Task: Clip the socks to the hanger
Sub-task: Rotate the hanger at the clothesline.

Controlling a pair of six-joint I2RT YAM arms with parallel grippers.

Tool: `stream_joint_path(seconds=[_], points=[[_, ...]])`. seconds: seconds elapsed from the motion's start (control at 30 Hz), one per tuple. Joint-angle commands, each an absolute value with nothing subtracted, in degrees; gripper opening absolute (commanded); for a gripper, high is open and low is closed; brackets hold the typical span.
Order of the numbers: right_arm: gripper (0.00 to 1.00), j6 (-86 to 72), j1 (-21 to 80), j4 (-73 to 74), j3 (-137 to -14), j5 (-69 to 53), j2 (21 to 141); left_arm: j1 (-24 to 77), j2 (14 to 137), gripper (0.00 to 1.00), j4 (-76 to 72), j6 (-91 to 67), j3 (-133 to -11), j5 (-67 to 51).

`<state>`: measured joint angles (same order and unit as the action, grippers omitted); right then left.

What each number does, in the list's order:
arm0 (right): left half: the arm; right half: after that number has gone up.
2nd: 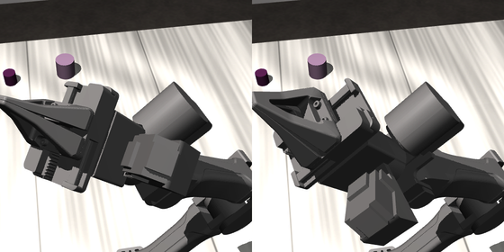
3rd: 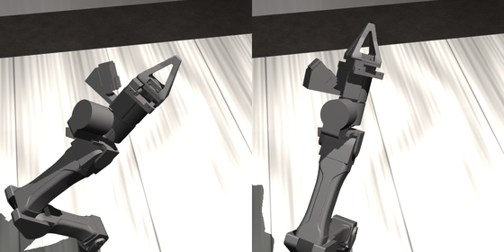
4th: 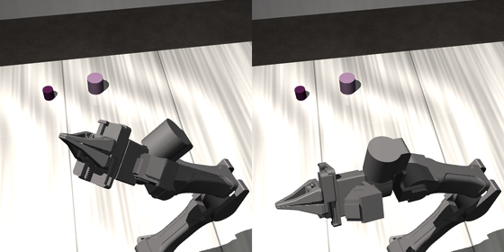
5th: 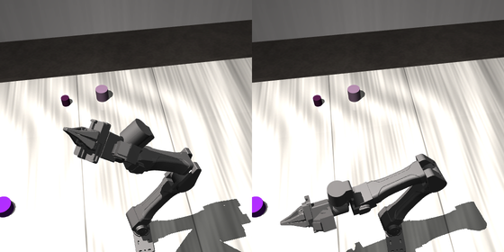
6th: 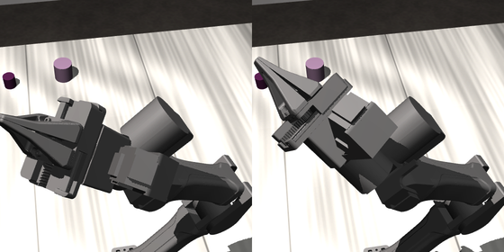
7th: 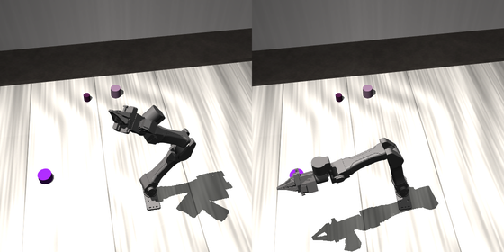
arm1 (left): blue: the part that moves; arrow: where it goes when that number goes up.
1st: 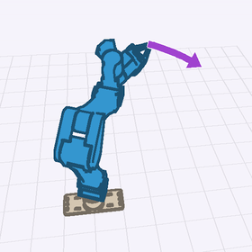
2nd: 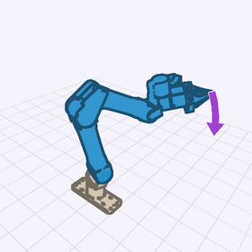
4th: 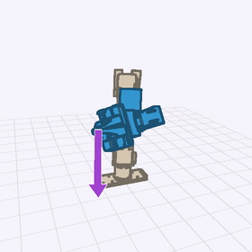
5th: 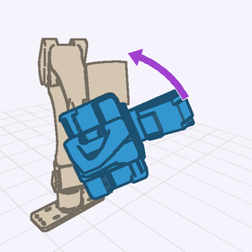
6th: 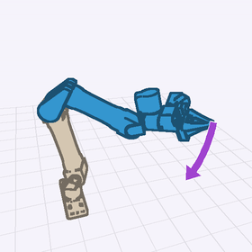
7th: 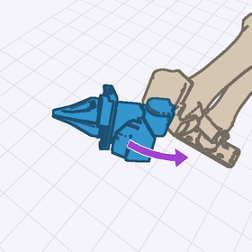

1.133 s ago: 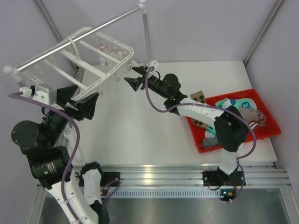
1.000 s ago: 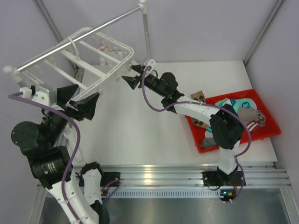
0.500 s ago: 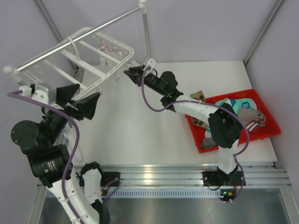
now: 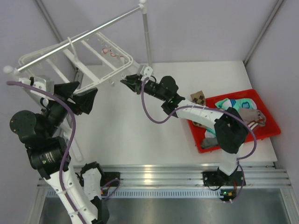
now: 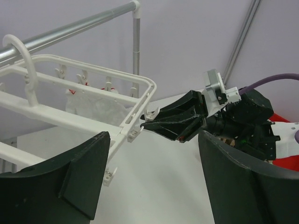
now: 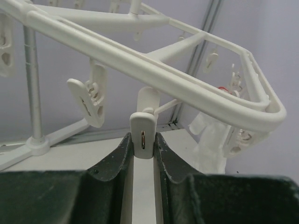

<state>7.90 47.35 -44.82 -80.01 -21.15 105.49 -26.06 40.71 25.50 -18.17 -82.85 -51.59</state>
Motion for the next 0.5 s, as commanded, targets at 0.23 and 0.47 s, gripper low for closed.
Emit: stream_joint_path(seconds=[0.23,0.47], points=[[0.04,10.9,50.4,-43.0,-75.2,-29.1,95.8,-26.6,43.3,0.81,28.2,-15.6,-84.6,-50.7],[0.46,12.5,47.9,-33.1,-73.0,-33.7,89.8,-26.6,45.7,0.79,32.8,-13.8,-83.6,-45.0]])
